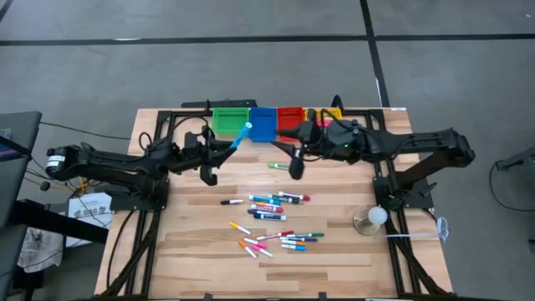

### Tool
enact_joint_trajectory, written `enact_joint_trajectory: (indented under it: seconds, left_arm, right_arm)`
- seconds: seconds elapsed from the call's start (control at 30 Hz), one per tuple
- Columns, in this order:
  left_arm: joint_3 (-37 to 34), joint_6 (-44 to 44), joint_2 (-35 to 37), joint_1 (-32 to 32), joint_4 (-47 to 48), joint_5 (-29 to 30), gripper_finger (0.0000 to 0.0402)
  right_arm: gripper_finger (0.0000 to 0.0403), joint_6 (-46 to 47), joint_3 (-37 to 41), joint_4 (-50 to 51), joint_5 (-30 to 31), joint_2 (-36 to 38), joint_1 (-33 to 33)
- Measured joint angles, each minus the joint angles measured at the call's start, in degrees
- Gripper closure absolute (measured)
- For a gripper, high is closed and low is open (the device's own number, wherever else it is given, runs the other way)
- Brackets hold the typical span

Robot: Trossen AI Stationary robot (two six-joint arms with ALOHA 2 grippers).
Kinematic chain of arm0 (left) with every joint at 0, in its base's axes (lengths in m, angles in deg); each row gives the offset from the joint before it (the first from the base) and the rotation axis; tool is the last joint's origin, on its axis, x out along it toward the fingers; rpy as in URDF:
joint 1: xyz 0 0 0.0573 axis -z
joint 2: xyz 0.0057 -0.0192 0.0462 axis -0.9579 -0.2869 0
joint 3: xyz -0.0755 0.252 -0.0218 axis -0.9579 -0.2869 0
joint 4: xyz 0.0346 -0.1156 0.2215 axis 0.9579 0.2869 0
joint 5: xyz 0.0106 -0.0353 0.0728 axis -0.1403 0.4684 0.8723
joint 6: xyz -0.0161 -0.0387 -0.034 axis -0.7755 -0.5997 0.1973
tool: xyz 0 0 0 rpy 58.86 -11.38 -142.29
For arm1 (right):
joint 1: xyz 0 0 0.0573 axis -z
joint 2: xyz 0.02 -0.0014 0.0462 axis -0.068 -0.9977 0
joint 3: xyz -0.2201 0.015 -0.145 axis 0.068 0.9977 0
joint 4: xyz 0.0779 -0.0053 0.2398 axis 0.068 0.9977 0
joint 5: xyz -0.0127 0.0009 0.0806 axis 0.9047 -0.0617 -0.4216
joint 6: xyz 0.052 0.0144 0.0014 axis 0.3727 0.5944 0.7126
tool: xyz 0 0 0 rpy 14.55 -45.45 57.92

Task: Pick & Place Markers
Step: Put the large light blue highlighter pen into the yellow bin

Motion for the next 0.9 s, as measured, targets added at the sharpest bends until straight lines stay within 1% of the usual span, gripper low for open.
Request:
enact_joint_trajectory:
  seconds: [0.2,0.27,0.37,0.57,0.73,0.9]
  left_arm:
    - [0.0,0.0,0.02,2.72,-1.99,-0.06,0.0321]
    - [0.0,0.02,0.0,3.04,-1.89,-0.05,0.0321]
    - [0.0,0.02,0.0,3.11,-1.79,-0.03,0.0321]
    - [0.0,0.02,0.0,3.11,-1.71,-0.02,0.0321]
    - [0.0,0.02,0.0,3.11,-1.53,-0.02,0.0321]
    - [0.0,0.02,0.0,3.11,-1.37,-0.02,0.0321]
  right_arm:
    - [0.0274,-0.44,0.02,-7.18,-0.49,-4.36,0.35]
    - [0.0274,-0.49,0.05,-9.22,-2.48,-5.83,0.08]
    - [0.0274,-0.55,0.09,-14.98,-5.61,-8.09,-0.03]
    - [0.0274,-0.46,0.07,-23.08,-7.44,-11.02,1.04]
    - [0.0274,-0.27,0.07,-24.86,-10.64,-11.8,1.96]
    - [0.0274,-0.08,0.04,-25.45,-11.25,-11.78,1.98]
